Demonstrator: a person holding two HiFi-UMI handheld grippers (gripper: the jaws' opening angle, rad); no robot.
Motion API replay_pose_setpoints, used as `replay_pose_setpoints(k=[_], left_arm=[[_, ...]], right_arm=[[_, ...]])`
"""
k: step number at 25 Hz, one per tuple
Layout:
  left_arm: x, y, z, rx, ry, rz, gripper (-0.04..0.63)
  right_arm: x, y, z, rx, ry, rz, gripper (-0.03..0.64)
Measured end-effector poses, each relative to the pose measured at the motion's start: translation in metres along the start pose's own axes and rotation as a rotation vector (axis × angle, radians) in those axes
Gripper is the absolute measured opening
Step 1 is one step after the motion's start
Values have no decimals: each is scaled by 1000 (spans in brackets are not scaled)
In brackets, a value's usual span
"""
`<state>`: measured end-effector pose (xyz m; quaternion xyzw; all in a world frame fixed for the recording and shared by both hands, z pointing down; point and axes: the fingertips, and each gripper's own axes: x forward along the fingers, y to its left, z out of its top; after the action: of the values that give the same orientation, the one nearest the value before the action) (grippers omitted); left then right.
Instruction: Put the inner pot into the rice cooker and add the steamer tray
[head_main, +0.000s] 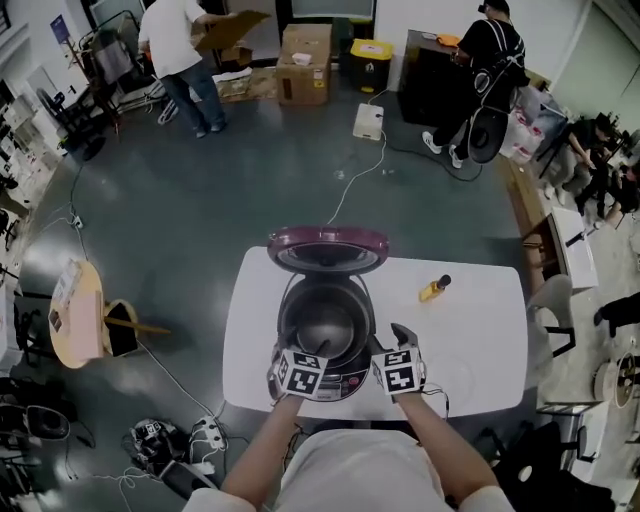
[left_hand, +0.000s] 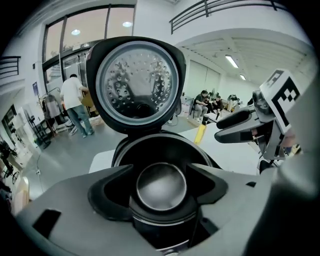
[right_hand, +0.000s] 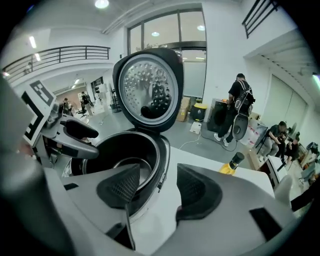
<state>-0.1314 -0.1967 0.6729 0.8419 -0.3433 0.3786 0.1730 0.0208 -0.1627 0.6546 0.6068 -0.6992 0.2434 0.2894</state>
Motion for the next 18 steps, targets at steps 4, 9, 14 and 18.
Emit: replay_pose_setpoints(k=[4,9,14,18], left_arm=[[2,-13,7,19,-16,-32,336],[1,-32,19,51,-32,-75,331],[2,-56,31,79,-56,-118,324],[2,-80,36,89,-64,-148,325]], right_arm=[[-13,-12,-4,21,-25,-28,242],[-32,-30,-14,71,-27,-73,241],[-56,-51,-20,116,-59,-99,238],[-77,-68,-29,130,-77,-116,238]])
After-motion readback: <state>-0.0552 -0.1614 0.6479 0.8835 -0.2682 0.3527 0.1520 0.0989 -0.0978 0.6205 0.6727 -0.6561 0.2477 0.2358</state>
